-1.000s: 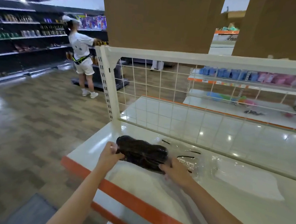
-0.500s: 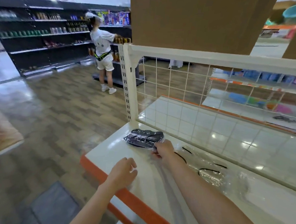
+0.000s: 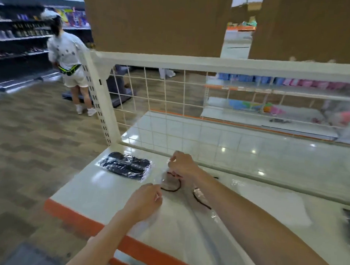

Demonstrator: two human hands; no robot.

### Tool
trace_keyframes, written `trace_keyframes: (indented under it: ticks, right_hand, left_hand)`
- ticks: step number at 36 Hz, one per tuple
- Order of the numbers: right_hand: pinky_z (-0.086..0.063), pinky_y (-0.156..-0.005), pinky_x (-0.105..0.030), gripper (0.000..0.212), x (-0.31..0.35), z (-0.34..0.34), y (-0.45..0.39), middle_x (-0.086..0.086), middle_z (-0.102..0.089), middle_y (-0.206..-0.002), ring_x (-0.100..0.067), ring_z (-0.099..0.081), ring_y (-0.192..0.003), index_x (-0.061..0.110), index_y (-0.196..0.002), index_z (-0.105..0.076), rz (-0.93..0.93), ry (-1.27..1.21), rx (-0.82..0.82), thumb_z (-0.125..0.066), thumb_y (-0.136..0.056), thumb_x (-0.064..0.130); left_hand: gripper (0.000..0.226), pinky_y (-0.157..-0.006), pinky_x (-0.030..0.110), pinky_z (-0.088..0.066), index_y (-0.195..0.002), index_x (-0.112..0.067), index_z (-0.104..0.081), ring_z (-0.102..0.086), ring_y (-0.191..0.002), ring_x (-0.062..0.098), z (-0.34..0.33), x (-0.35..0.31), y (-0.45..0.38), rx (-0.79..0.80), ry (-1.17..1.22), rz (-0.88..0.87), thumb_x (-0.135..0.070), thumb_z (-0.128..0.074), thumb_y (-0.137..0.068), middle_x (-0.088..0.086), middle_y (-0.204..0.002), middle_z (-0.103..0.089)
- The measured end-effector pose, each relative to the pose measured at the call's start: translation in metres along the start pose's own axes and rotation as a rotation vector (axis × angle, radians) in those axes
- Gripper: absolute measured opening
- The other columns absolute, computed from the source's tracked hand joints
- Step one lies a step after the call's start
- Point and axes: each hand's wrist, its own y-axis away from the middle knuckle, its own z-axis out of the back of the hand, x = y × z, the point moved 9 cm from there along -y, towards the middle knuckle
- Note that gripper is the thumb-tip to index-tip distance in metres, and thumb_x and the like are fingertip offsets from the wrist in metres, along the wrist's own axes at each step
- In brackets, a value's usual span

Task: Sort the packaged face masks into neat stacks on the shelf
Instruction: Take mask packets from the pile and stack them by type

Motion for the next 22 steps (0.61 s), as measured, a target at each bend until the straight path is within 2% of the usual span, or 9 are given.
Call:
trace_keyframes:
  ticks: [3, 6, 8, 10, 13, 16, 22]
  right_hand:
    - [-0.046, -0.083, -0.037, 0.032, -0.023, 0.037, 0.028, -0.015, -0.057, -0.115, -0.031, -0.056, -0.103, 0.005, -0.12, -0.049, 0.066, 0.314, -0.062, -0.048, -0.093, 0.021]
    - [-0.044, -0.079, -0.035, 0.033, -0.062, 0.068, 0.055, -0.013, -0.057, -0.114, -0.032, -0.057, -0.103, 0.008, -0.125, -0.044, 0.04, 0.524, -0.082, -0.046, -0.094, 0.019]
    - [-0.043, -0.079, -0.035, 0.035, -0.091, 0.09, 0.076, -0.013, -0.056, -0.116, -0.032, -0.056, -0.104, 0.009, -0.126, -0.042, 0.016, 0.616, -0.119, -0.045, -0.091, 0.014]
    - [-0.043, -0.082, -0.035, 0.037, -0.125, 0.112, 0.099, -0.013, -0.055, -0.121, -0.032, -0.055, -0.108, 0.009, -0.128, -0.041, -0.036, 0.669, -0.153, -0.044, -0.091, 0.011]
    - [-0.044, -0.087, -0.036, 0.039, -0.177, 0.144, 0.136, -0.012, -0.053, -0.126, -0.031, -0.054, -0.115, 0.01, -0.129, -0.04, -0.143, 0.713, -0.197, -0.044, -0.091, 0.012]
    - [-0.044, -0.091, -0.038, 0.042, -0.225, 0.174, 0.176, -0.012, -0.05, -0.131, -0.031, -0.052, -0.118, 0.01, -0.133, -0.037, -0.255, 0.73, -0.234, -0.045, -0.092, 0.015]
    - [-0.044, -0.093, -0.04, 0.038, -0.305, 0.225, 0.261, -0.01, -0.047, -0.133, -0.028, -0.049, -0.121, 0.011, -0.132, -0.042, -0.409, 0.71, -0.341, -0.044, -0.093, 0.014]
  left_hand:
    - [0.017, -0.065, 0.029, -0.038, -0.081, -0.02, -0.051, -0.061, -0.086, 0.026, -0.006, -0.058, -0.012, -0.01, -0.077, -0.118, -0.02, -0.039, -0.093, 0.005, -0.083, -0.058]
    - [0.024, -0.059, 0.028, -0.037, -0.09, -0.018, -0.056, -0.055, -0.074, 0.018, -0.015, -0.112, -0.015, -0.048, -0.16, -0.218, -0.026, -0.034, -0.097, -0.002, -0.079, -0.057]
    - [0.026, -0.063, 0.027, -0.037, -0.091, -0.016, -0.057, -0.056, -0.078, 0.02, -0.026, -0.145, -0.018, -0.057, -0.164, -0.288, -0.028, -0.035, -0.094, -0.001, -0.084, -0.059]
    - [0.025, -0.072, 0.029, -0.039, -0.101, -0.015, -0.059, -0.059, -0.094, 0.025, -0.044, -0.177, -0.023, -0.003, -0.224, -0.346, -0.028, -0.039, -0.095, 0.004, -0.1, -0.063]
    - [0.023, -0.077, 0.03, -0.042, -0.104, -0.017, -0.058, -0.059, -0.099, 0.024, -0.069, -0.224, -0.026, 0.086, -0.28, -0.414, -0.028, -0.04, -0.095, 0.005, -0.107, -0.062]
    - [0.026, -0.093, 0.035, -0.039, -0.109, -0.018, -0.056, -0.055, -0.106, 0.021, -0.094, -0.274, -0.016, 0.145, -0.343, -0.519, -0.031, -0.038, -0.096, 0.003, -0.114, -0.058]
    - [0.027, -0.089, 0.031, -0.042, -0.111, -0.014, -0.055, -0.054, -0.106, 0.024, -0.138, -0.366, 0.009, 0.224, -0.348, -0.668, -0.028, -0.037, -0.096, 0.006, -0.113, -0.056]
